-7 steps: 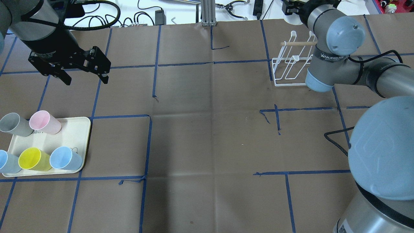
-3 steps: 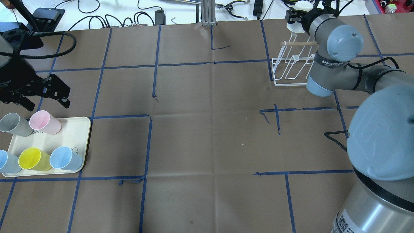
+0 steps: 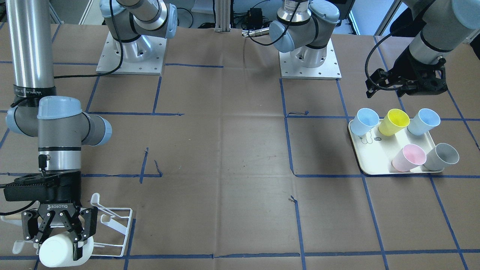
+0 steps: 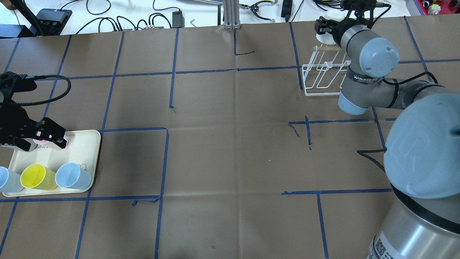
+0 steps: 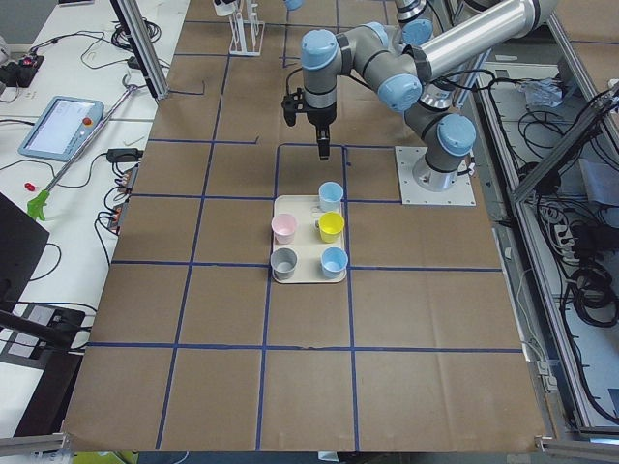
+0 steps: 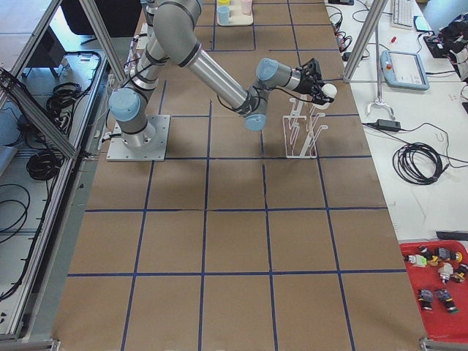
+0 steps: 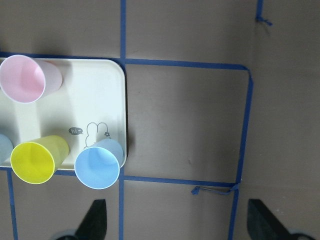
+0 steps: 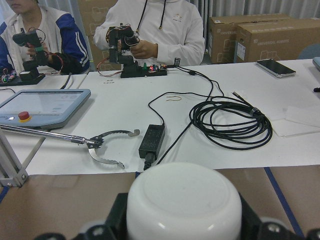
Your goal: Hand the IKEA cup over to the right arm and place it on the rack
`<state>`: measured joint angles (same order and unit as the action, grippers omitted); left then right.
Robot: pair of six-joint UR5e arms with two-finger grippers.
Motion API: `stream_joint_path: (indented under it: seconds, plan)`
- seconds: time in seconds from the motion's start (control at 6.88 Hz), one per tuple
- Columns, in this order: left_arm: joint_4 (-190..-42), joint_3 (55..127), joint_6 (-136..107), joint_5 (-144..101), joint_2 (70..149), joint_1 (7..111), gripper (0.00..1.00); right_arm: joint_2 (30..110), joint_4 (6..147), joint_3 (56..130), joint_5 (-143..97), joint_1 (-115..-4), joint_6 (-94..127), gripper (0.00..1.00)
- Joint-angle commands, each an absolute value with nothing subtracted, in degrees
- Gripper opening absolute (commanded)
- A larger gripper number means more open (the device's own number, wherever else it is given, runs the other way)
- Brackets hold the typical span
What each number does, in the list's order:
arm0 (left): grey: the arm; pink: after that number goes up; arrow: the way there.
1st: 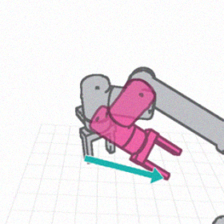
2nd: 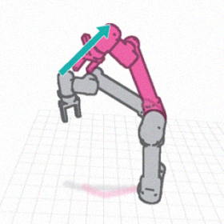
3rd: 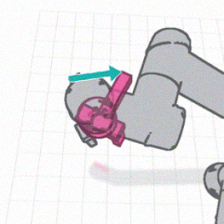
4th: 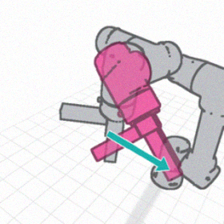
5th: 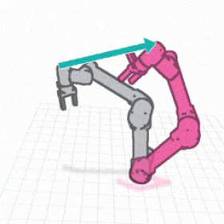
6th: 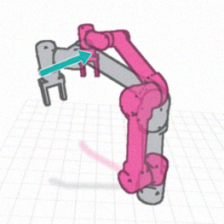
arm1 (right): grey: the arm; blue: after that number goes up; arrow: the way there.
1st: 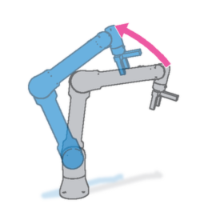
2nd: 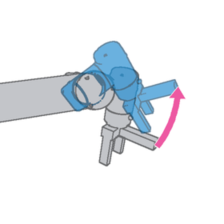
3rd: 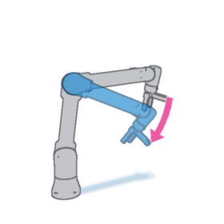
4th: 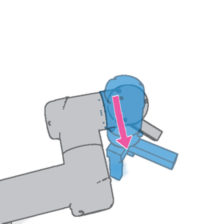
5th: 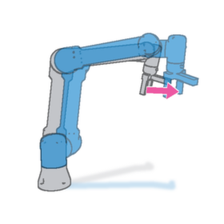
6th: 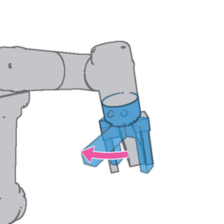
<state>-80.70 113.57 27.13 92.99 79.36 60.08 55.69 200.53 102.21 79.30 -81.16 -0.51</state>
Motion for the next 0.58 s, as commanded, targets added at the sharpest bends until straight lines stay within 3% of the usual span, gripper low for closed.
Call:
stream_joint_path:
  seconds: [0.0,0.44]
  plan:
    - [-75.9,119.1,28.2,92.9,77.1,59.4,0.99,55.9,200.5,102.8,79.2,-81.8,2.6,0.98]
    - [-73.3,121.7,31.3,93.0,77.9,59.2,0.98,55.9,200.0,102.7,79.2,-81.9,3.1,1.00]
